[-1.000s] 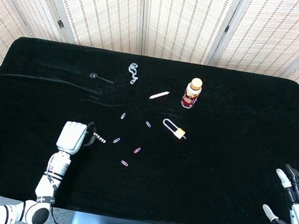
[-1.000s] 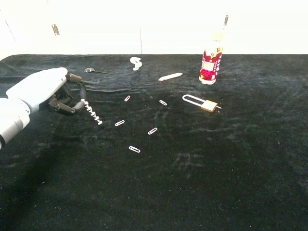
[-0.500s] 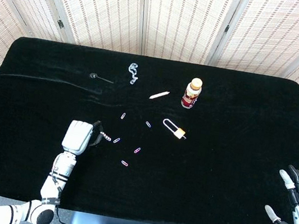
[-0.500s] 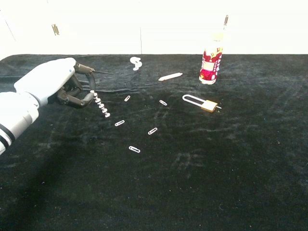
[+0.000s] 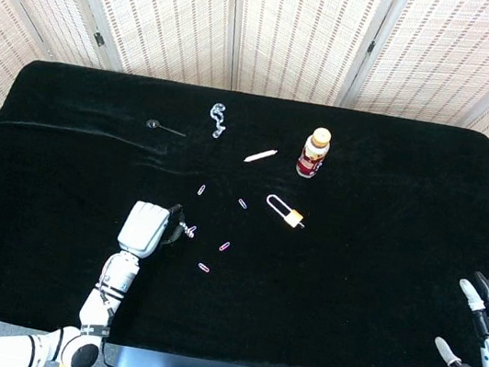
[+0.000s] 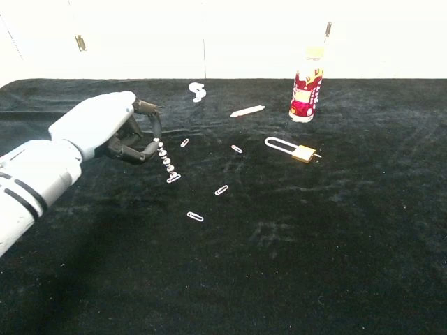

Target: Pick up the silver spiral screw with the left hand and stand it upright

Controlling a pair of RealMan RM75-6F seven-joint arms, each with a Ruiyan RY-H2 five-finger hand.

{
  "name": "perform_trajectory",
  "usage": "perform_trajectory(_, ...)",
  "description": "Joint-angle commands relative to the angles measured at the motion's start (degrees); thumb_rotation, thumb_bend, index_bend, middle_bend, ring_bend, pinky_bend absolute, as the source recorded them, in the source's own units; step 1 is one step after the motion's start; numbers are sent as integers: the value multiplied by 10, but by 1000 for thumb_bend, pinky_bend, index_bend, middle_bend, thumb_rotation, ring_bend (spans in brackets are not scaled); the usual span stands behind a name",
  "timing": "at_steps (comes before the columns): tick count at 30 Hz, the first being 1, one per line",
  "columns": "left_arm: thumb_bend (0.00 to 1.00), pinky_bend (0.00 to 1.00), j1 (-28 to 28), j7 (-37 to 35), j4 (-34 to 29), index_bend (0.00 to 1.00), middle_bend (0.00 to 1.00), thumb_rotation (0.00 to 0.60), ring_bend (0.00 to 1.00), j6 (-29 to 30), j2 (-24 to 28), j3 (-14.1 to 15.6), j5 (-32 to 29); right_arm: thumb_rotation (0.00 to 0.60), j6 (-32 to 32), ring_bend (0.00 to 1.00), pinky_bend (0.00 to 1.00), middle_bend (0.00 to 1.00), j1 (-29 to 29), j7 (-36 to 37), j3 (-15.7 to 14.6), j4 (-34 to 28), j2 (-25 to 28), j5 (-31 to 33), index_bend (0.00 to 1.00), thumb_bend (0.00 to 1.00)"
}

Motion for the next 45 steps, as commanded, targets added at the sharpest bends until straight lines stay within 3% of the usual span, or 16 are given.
perform_trajectory(1,520,1000,-14,-9,31,876,1000,600,1000,-14,-13,-13,-6,600,3,0,0,0,-2,3,2,2,0,4,0,228)
perform_trajectory(8,521,1000,-24,-25,77,876,1000,600,1000,-24,-27,-18,-8,600,-2,0,0,0,-2,12,8,4,1,19,0,228)
perform_trajectory(20,520,1000,-23,-42,88,876,1000,600,1000,-26,-30,-16,-9,600,-7,0,0,0,-1,6,8,2,0,19,0,227)
perform_trajectory(25,520,1000,-19,-39,58,876,1000,600,1000,-2,-10,-28,-1,600,-9,0,0,0,0,5,8,2,0,16,0,228)
perform_trajectory(36,520,1000,29,-13,-50,877,1000,600,1000,60,87,-50,-14,600,-5,0,0,0,-1,-9,6,-2,-3,7,0,228)
perform_trajectory(45,520,1000,36,-16,-61,879,1000,600,1000,50,96,-34,-20,600,-9,0,0,0,2,-20,4,-6,-4,0,0,228)
